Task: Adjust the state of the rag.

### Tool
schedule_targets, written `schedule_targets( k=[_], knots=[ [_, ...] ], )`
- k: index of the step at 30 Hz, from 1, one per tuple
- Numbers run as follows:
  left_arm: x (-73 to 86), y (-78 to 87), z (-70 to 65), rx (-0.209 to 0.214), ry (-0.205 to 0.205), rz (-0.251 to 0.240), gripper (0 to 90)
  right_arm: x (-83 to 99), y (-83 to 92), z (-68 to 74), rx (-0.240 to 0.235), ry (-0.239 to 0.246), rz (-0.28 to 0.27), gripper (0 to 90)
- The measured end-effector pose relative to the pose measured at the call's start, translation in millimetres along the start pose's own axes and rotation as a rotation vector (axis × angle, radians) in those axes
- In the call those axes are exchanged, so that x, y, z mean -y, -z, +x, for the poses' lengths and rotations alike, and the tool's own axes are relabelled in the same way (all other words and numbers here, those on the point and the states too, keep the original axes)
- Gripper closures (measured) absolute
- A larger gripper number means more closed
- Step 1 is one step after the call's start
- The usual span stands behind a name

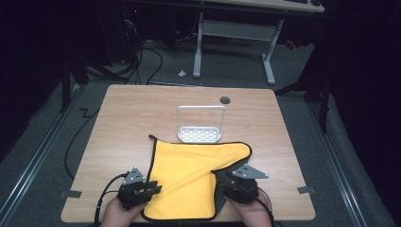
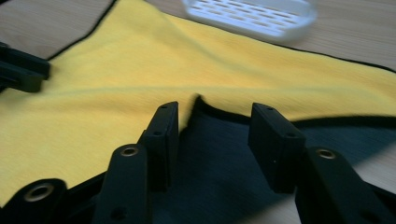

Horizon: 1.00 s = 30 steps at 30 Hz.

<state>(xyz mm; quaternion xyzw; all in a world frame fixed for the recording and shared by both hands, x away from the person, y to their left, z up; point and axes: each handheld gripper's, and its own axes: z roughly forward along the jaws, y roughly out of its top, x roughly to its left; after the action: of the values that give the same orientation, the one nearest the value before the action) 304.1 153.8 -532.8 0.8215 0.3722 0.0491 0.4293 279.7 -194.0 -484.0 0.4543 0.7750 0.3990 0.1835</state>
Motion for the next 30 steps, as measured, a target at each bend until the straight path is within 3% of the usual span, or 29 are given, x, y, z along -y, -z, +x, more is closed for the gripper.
schedule_targets(
  k=[1, 3, 4, 6, 7, 8, 9, 10, 11, 12, 13, 14, 18, 21, 24, 25, 30],
  knots=[
    [0.4, 0.0, -0.5, -0.001, -0.001, -0.002, 68.5, -2.2, -8.4, 3.7, 0.006, 0.013, 0.014, 55.3],
    [0.3, 0.3, 0.1, 0.003, 0.000, 0.000, 68.5, -2.2, -19.8, 5.1, 0.046, 0.042, 0.056, 81.3],
    [0.2, 0.5, 0.3, 0.011, 0.005, 0.004, 68.4, -0.2, -18.6, 4.6, 0.079, 0.060, 0.067, 85.1],
    [0.7, 0.5, -1.5, 0.019, 0.005, 0.007, 68.3, 7.8, -0.6, -2.1, 0.106, 0.066, 0.057, 85.9],
    [0.7, 0.5, -1.5, 0.019, 0.005, 0.007, 68.0, 7.8, -0.6, -2.1, 0.106, 0.066, 0.057, 85.9],
    [1.1, 0.6, -2.9, 0.023, -0.005, 0.011, 67.8, 22.3, 30.3, -10.7, 0.144, 0.048, 0.039, 85.9],
    [1.3, 0.6, -4.6, 0.022, -0.012, 0.013, 67.7, 30.8, 46.7, -15.7, 0.165, 0.031, 0.033, 85.7],
    [1.1, 0.6, -6.1, 0.020, -0.017, 0.018, 67.7, 30.8, 46.7, -15.7, 0.165, 0.031, 0.033, 85.7],
    [0.5, 0.0, -7.5, 0.020, -0.019, 0.021, 67.7, 39.0, 62.2, -19.6, 0.186, 0.010, 0.038, 84.9],
    [-0.7, -0.6, -8.9, 0.023, -0.023, 0.029, 67.3, 51.9, 87.2, -23.9, 0.232, 0.001, 0.051, 77.3],
    [-2.1, -1.4, -10.7, 0.022, -0.036, 0.035, 67.3, 51.9, 87.2, -23.9, 0.232, 0.001, 0.051, 77.3],
    [-5.5, -2.3, -14.5, -0.004, -0.061, 0.030, 66.4, 56.9, 104.0, -25.9, 0.267, -0.009, 0.046, 72.1],
    [-12.9, -3.1, -11.0, -0.022, -0.053, 0.005, 63.1, 51.3, 108.0, -24.7, 0.275, 0.009, 0.033, 69.2],
    [-21.8, -8.3, 1.3, -0.064, -0.052, 0.002, 62.5, 41.1, 88.0, -20.6, 0.252, 0.022, 0.039, 65.9],
    [-25.3, -9.1, 8.6, -0.085, -0.049, -0.006, 62.4, 42.2, 79.9, -19.0, 0.247, 0.016, 0.047, 63.6],
    [-29.4, -9.7, 16.0, -0.094, -0.039, -0.009, 62.5, 43.3, 79.5, -19.3, 0.247, 0.014, 0.048, 62.4],
    [-32.8, -13.9, 20.6, -0.105, -0.039, -0.005, 62.5, 41.1, 86.6, -21.4, 0.270, 0.005, 0.033, 61.0]
  ],
)
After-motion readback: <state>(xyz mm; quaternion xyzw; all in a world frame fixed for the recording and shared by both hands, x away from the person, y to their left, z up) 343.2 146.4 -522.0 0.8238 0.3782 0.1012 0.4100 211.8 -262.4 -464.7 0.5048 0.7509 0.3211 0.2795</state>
